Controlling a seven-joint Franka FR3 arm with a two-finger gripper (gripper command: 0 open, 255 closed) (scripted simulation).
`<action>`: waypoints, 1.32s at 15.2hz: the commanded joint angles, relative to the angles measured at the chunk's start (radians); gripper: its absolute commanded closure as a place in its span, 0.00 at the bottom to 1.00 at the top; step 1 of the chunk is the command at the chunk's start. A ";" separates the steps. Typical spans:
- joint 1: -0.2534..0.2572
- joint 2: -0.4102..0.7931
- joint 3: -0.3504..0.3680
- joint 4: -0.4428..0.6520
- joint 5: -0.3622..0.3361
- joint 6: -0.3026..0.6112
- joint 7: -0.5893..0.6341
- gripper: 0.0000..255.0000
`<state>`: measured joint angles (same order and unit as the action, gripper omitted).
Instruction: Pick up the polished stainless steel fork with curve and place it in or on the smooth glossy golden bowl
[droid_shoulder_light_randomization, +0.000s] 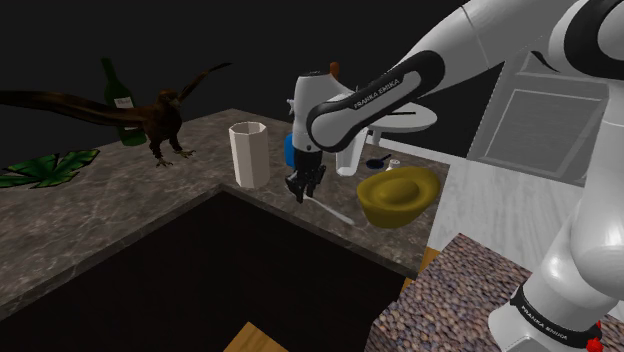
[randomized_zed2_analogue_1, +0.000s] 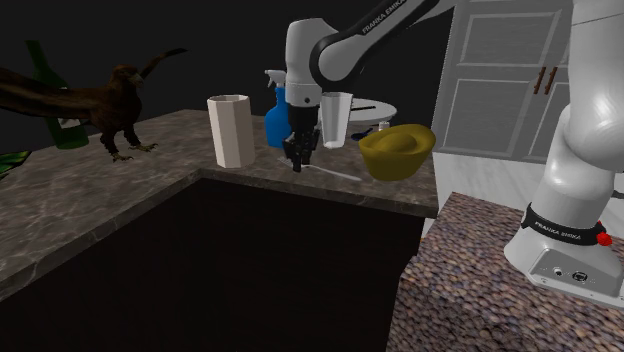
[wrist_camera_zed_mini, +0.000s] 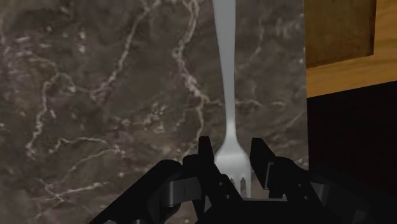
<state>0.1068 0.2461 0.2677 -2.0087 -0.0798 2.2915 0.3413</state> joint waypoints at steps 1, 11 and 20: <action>-0.001 -0.014 0.002 0.009 0.006 -0.023 -0.004 1.00; -0.007 -0.076 0.008 0.070 0.030 -0.143 -0.019 1.00; -0.009 -0.116 0.011 0.144 0.045 -0.255 -0.029 1.00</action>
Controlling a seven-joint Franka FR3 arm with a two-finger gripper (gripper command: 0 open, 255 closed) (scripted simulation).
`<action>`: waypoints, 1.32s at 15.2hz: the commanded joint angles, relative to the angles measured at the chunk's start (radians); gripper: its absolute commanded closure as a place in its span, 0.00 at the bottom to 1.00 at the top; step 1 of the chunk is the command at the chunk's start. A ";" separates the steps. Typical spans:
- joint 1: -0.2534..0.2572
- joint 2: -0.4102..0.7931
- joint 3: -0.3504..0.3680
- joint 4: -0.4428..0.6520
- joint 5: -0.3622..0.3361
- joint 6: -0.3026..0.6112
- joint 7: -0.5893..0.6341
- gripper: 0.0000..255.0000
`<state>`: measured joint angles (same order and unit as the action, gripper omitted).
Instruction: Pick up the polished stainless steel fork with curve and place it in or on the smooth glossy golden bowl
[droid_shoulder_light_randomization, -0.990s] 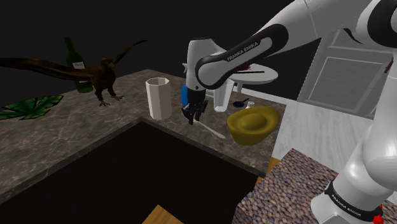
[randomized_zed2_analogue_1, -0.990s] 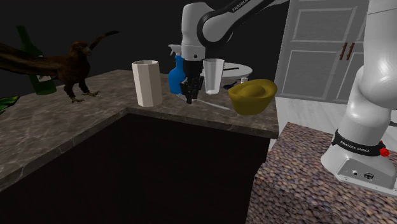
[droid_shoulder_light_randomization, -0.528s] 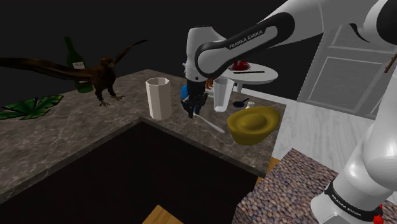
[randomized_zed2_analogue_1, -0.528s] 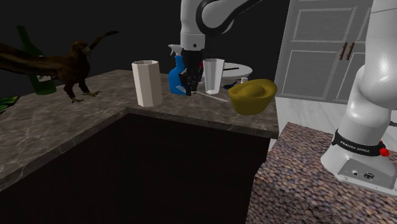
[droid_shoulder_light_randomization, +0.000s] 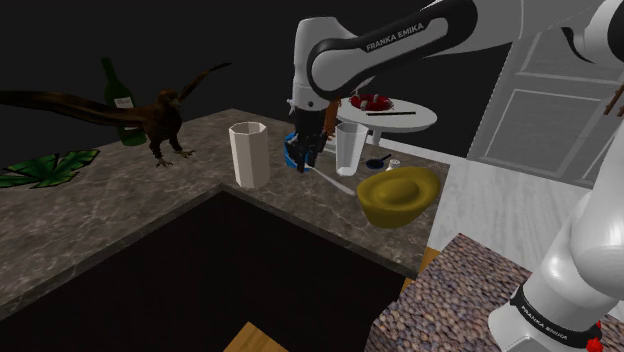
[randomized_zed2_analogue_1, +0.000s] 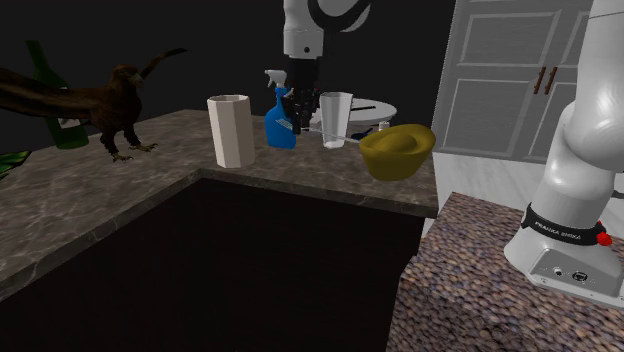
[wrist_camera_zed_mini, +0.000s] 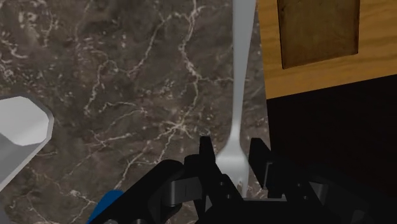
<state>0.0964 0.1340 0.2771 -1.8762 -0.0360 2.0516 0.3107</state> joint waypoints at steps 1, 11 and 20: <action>0.001 -0.007 0.001 0.021 0.002 -0.028 0.001 1.00; -0.009 -0.068 -0.002 0.062 0.022 -0.127 -0.020 1.00; -0.058 -0.407 -0.076 -0.304 0.106 -0.095 -0.177 1.00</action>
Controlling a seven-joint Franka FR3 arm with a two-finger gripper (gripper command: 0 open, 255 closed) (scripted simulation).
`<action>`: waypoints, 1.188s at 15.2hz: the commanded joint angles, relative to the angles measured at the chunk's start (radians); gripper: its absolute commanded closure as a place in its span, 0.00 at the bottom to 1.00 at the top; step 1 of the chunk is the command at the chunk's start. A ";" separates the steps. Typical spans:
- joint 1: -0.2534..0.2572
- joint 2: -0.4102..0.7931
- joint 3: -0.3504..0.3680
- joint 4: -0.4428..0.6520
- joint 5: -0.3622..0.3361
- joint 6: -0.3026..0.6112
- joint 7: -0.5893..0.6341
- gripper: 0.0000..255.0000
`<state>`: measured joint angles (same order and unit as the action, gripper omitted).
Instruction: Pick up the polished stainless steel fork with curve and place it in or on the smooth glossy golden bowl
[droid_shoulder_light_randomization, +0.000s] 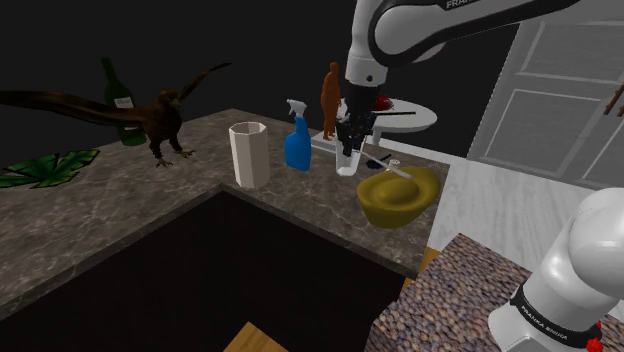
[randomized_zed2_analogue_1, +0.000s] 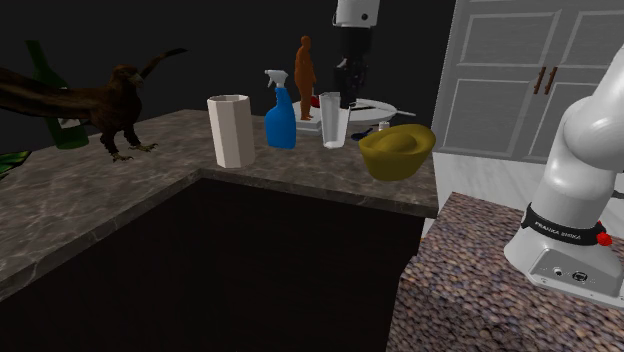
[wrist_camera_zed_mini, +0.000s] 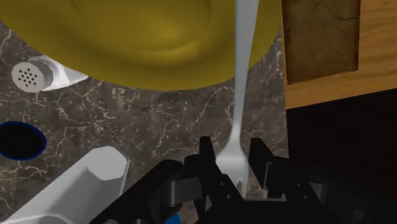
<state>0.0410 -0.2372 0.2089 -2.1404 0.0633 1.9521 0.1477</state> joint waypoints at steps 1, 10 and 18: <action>-0.005 -0.072 -0.019 -0.074 0.011 0.002 -0.031 1.00; -0.034 -0.360 -0.122 -0.325 0.007 -0.040 -0.166 1.00; -0.032 -0.338 -0.117 -0.418 0.011 0.075 -0.168 1.00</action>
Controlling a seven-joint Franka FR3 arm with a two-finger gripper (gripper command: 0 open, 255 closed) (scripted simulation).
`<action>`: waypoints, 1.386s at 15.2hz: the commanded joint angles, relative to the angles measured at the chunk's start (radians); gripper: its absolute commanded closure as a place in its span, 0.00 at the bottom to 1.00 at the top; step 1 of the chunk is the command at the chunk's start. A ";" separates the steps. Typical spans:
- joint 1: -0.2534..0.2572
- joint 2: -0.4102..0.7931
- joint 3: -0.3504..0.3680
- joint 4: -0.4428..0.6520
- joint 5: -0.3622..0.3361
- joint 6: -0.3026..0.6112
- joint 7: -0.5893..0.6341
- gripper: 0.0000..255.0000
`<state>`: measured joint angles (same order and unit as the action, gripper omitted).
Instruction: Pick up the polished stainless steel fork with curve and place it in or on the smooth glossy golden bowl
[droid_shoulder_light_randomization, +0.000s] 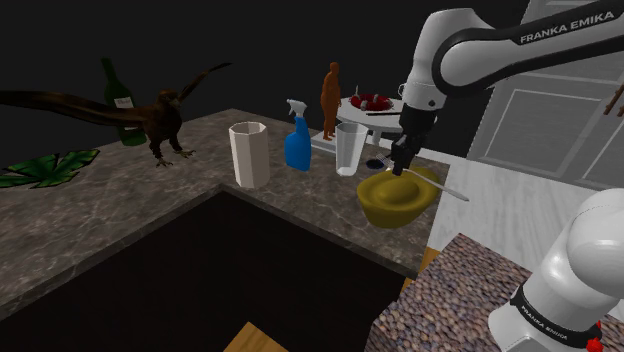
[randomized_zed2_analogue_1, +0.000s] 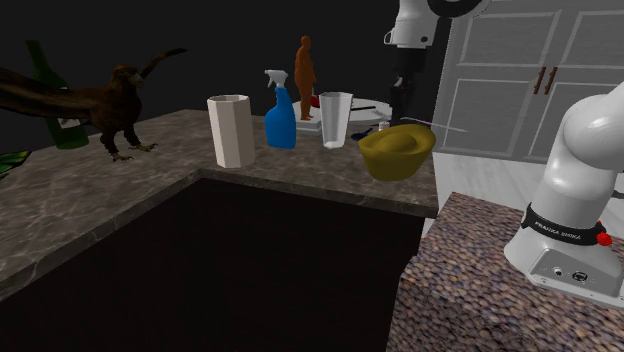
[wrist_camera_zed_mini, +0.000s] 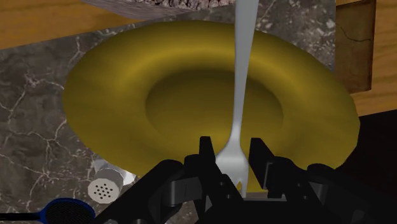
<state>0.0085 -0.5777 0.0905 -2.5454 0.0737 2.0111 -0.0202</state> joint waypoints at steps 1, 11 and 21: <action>0.001 0.006 0.002 -0.024 0.002 0.031 0.000 1.00; 0.002 0.027 0.005 -0.069 0.004 0.097 -0.002 1.00; 0.000 0.000 0.000 -0.020 0.001 0.020 -0.001 0.00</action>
<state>0.0104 -0.5751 0.0930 -2.5932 0.0770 2.0636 -0.0207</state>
